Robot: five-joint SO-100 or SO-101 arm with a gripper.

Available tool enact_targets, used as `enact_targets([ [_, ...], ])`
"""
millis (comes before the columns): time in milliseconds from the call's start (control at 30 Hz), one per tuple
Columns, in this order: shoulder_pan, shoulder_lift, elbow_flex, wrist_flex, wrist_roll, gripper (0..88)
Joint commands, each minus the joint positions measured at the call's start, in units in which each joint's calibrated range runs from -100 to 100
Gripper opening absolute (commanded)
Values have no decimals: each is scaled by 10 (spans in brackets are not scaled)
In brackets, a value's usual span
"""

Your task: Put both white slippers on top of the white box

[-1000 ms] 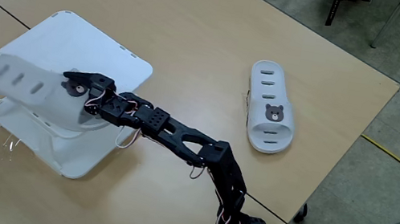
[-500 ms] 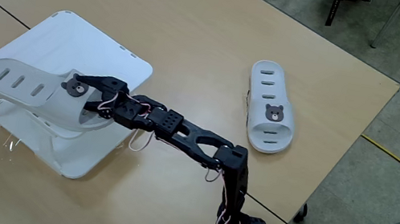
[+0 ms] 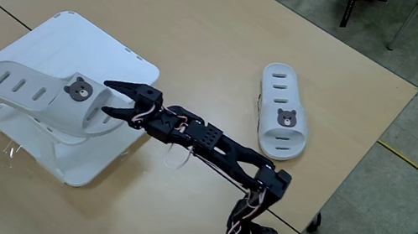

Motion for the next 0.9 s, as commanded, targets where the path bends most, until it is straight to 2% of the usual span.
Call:
enact_targets([
  [0, -10, -62, -78, -6, 4, 284],
  [67, -7, -39, -164, -7, 4, 232],
  [167, -6, -4, -258, -7, 4, 36],
  [200, -6, 1, -278, -9, 4, 1],
  [267, -6, 5, -299, -73, 4, 8],
  [367, -5, 4, -298, -302, 4, 7],
  [400, 3, -1, -298, -345, 4, 7],
  [533, 43, -80, -283, -367, 4, 7],
  [633, 76, -210, -132, -366, 4, 7],
  [867, 134, -590, 463, -374, 4, 7],
])
